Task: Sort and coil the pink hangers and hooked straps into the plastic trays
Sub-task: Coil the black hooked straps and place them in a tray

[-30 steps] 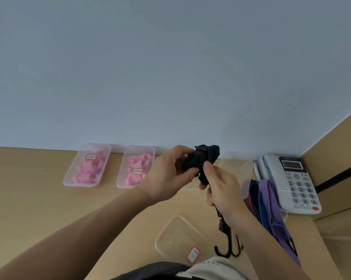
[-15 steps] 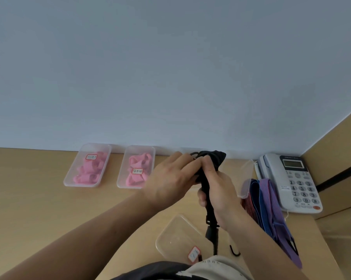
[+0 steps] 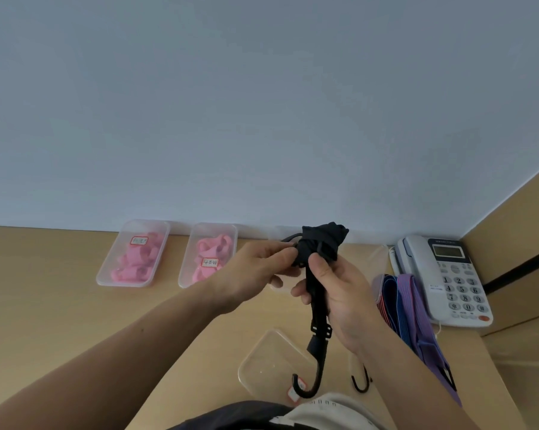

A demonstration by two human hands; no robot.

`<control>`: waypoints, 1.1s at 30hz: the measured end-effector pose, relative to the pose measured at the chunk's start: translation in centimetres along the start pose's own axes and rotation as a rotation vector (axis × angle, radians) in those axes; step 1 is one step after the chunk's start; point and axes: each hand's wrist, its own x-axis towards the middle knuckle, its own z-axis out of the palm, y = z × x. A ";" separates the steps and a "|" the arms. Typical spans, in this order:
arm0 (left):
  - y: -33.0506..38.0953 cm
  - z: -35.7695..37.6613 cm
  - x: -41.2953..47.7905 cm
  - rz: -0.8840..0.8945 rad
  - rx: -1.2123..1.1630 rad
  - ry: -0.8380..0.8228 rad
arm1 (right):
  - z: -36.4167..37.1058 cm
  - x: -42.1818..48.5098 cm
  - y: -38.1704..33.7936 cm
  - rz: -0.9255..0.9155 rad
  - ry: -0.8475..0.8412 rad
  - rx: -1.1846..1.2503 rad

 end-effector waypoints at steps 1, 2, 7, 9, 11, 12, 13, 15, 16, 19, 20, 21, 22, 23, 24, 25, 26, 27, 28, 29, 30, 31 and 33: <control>0.0 0.0 0.0 0.004 -0.019 -0.025 | 0.0 -0.1 0.0 -0.015 -0.002 -0.038; 0.1 0.0 -0.1 0.009 -0.054 -0.059 | 0.1 -0.1 0.0 -0.036 -0.004 -0.076; 0.4 -0.1 -0.2 0.057 -0.245 -0.182 | 0.4 -0.2 0.0 -0.094 -0.015 -0.165; 0.1 -0.4 0.0 0.048 -0.262 -0.109 | 0.4 -0.2 0.0 -0.087 -0.020 -0.160; -0.2 -0.5 0.1 0.059 -0.282 0.014 | 0.4 -0.3 0.1 -0.056 0.030 -0.182; -0.4 -0.5 0.2 0.075 -0.271 0.075 | 0.4 -0.2 0.2 -0.025 0.064 -0.213; -0.5 -0.5 0.3 0.089 -0.240 0.126 | 0.4 -0.2 0.3 0.012 0.092 -0.249; -0.7 -0.4 0.2 0.108 -0.149 0.201 | 0.5 -0.1 0.5 0.069 0.116 -0.300; -0.7 -0.3 0.2 0.122 -0.082 0.234 | 0.5 0.0 0.6 0.084 0.119 -0.328; -1.0 0.0 0.2 0.206 0.212 0.352 | 0.3 0.1 0.5 0.090 0.117 -0.407; -1.2 0.0 0.2 0.248 0.298 0.393 | 0.3 0.1 0.4 0.093 0.105 -0.386; -1.4 -0.1 0.2 0.299 0.371 0.426 | 0.3 0.1 0.3 0.103 0.091 -0.346; -1.4 -0.2 0.1 0.368 0.441 0.445 | 0.4 0.0 0.2 0.121 0.079 -0.288; -1.4 -0.2 0.1 0.456 0.515 0.450 | 0.4 0.1 0.2 0.139 0.074 -0.213; -1.4 -0.2 0.0 0.554 0.594 0.445 | 0.5 0.1 0.2 0.160 0.077 -0.132; -1.5 -0.1 0.0 0.652 0.675 0.439 | 0.5 0.3 0.2 0.179 0.082 -0.064; -1.6 0.0 0.1 0.745 0.760 0.441 | 0.7 0.4 0.2 0.195 0.087 -0.014; -1.7 0.2 0.1 0.827 0.845 0.452 | 0.9 0.5 0.3 0.204 0.087 0.020; -1.7 0.5 0.3 0.895 0.912 0.463 | 1.1 0.5 0.4 0.205 0.086 0.043; -1.6 0.7 0.3 0.943 0.948 0.467 | 1.2 0.5 0.5 0.202 0.091 0.054; -1.6 0.8 0.4 0.964 0.946 0.461 | 1.2 0.5 0.6 0.194 0.101 0.057; -1.6 0.8 0.3 0.960 0.914 0.440 | 1.2 0.4 0.5 0.182 0.114 0.043; -1.8 0.4 -0.1 0.921 0.802 0.354 | 0.7 0.4 0.3 0.142 0.150 -0.055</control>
